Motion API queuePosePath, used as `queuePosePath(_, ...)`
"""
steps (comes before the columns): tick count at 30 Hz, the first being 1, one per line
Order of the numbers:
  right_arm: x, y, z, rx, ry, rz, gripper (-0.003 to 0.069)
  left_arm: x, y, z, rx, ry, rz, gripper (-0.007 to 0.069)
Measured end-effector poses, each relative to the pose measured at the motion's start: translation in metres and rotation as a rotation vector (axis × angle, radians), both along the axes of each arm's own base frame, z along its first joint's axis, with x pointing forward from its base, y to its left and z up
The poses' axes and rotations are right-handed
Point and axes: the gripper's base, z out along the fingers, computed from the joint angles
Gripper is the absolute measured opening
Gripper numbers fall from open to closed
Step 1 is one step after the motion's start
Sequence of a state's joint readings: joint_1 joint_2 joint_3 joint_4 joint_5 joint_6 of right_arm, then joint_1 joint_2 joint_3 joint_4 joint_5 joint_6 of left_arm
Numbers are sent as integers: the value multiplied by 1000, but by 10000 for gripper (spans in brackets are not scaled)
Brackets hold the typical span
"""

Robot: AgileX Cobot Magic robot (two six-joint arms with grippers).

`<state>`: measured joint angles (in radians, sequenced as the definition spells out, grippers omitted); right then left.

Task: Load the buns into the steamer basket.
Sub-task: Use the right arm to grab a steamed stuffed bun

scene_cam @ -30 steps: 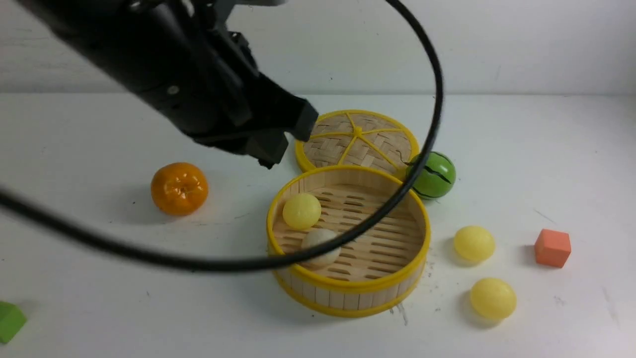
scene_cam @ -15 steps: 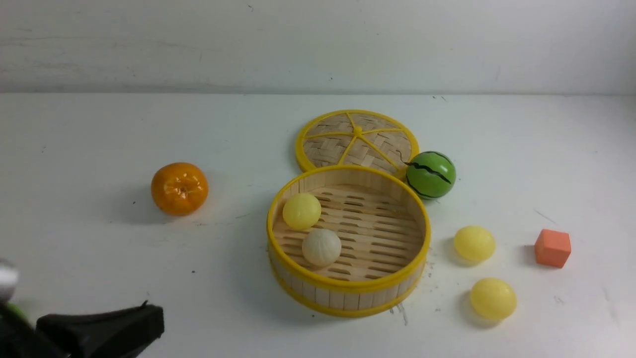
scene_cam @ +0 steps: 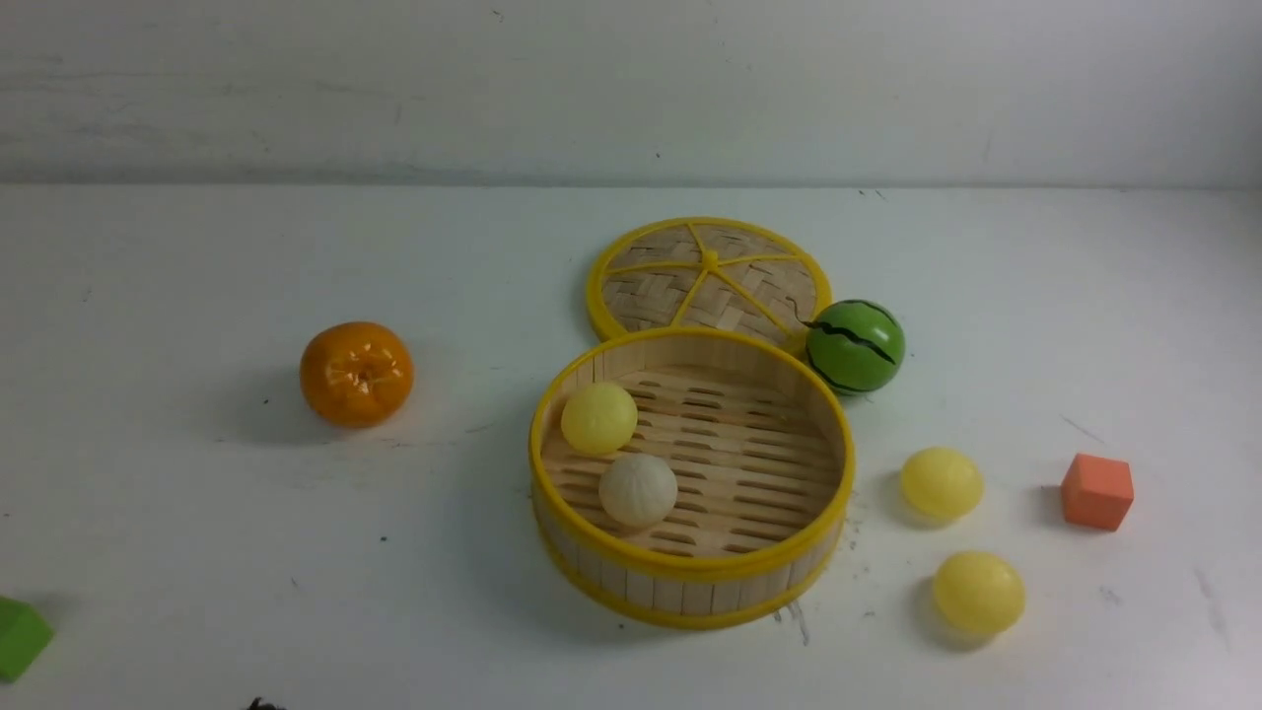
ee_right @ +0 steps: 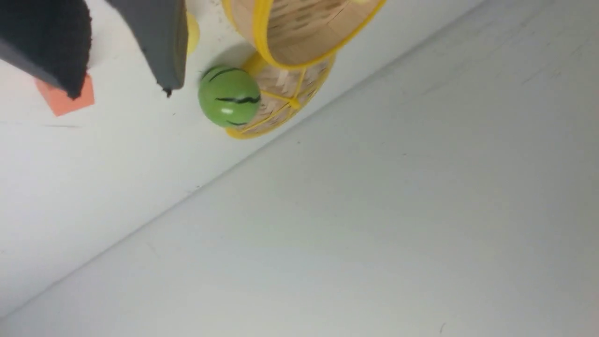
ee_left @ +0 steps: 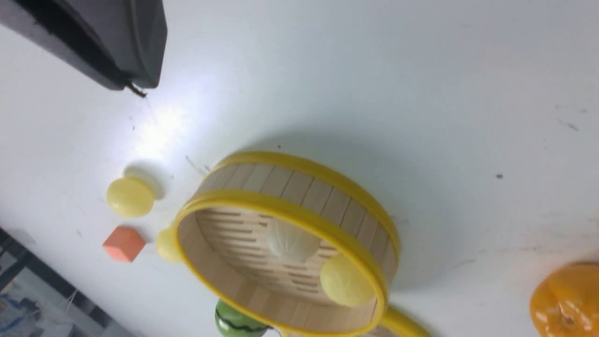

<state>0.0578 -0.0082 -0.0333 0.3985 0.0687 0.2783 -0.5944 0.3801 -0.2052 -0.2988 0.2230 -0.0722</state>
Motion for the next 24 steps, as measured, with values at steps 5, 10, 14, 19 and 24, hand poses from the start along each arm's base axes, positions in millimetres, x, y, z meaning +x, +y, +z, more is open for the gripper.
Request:
queuePosePath(5,8,13,69,-229,309,171,239,-1,0,-3,19,30,-11,-13)
queuePosePath(10,56,19,100,-478,789,348,239,-1,0,-3,19,30,-11,-13)
queuePosePath(14,107,27,97,-513,991,439,239,-1,0,-3,19,30,-11,-13)
queuePosePath(19,157,53,77,-561,1113,559,239,-1,0,-3,19,29,-10,-13)
queuePosePath(24,191,82,63,-637,1128,613,235,-1,0,-3,19,29,-10,-13)
